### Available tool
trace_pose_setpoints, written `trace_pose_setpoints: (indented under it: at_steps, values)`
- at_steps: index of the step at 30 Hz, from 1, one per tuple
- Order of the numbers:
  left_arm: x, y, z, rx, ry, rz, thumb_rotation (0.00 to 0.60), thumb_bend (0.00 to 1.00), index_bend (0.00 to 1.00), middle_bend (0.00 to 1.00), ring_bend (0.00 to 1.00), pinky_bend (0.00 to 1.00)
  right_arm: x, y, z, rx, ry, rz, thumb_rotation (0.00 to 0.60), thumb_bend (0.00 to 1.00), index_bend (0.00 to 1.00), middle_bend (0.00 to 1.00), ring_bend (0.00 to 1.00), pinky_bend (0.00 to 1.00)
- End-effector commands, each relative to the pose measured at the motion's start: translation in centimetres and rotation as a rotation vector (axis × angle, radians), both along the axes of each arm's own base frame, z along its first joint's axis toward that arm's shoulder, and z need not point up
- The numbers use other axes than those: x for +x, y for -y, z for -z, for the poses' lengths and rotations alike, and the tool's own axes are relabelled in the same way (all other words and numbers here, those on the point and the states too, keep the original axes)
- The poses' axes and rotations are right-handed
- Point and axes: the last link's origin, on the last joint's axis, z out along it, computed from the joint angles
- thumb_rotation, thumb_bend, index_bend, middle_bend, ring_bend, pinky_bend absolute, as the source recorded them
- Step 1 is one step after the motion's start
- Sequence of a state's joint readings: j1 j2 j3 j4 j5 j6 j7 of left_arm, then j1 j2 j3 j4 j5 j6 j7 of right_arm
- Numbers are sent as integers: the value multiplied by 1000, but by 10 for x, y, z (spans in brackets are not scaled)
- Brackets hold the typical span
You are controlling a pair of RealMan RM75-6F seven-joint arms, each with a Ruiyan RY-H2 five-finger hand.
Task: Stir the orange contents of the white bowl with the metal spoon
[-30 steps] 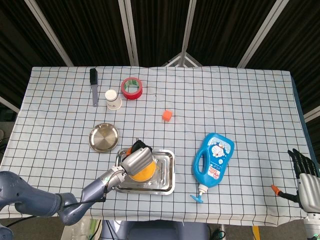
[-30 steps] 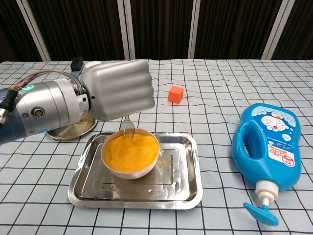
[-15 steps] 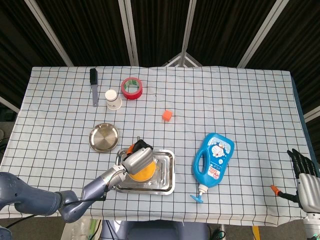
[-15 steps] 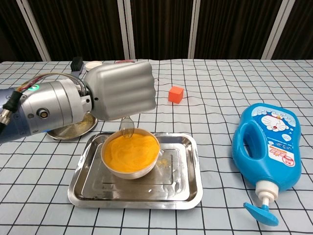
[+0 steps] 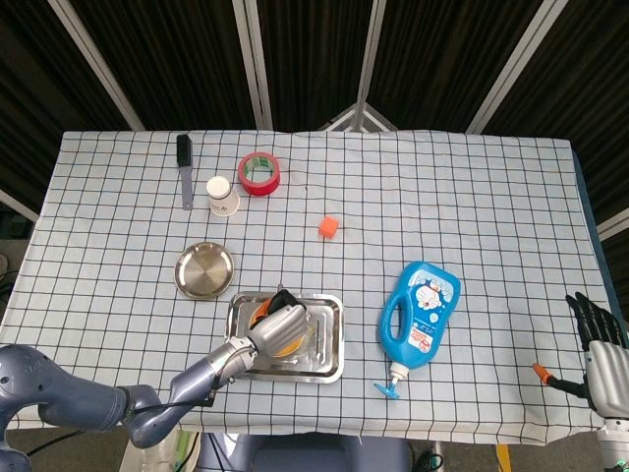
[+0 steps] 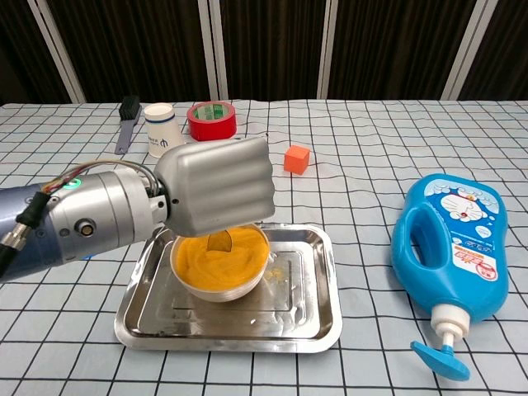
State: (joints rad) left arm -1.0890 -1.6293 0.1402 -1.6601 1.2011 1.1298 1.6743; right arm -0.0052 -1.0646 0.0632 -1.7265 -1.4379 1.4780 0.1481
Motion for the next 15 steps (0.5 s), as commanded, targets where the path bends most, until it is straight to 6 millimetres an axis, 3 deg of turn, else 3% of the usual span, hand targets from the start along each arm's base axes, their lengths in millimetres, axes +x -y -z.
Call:
trace_pose_setpoints:
  at_steps: [1,7,15]
  values:
    - [5,4,-1,-13,31,-3,600,671,839,1000,1000,1000,0,0,0,-1,0,0,600,202,0,0,0,0]
    - [15,10,-13,-37,94,-18,600,671,839,1000,1000,1000,0,0,0,0,-1,0,600,202,0,0,0,0]
    - [10,12,-23,-45,79,-9,600,670,839,1000,1000,1000,0,0,1,1,1,3,600,202,0,0,0,0]
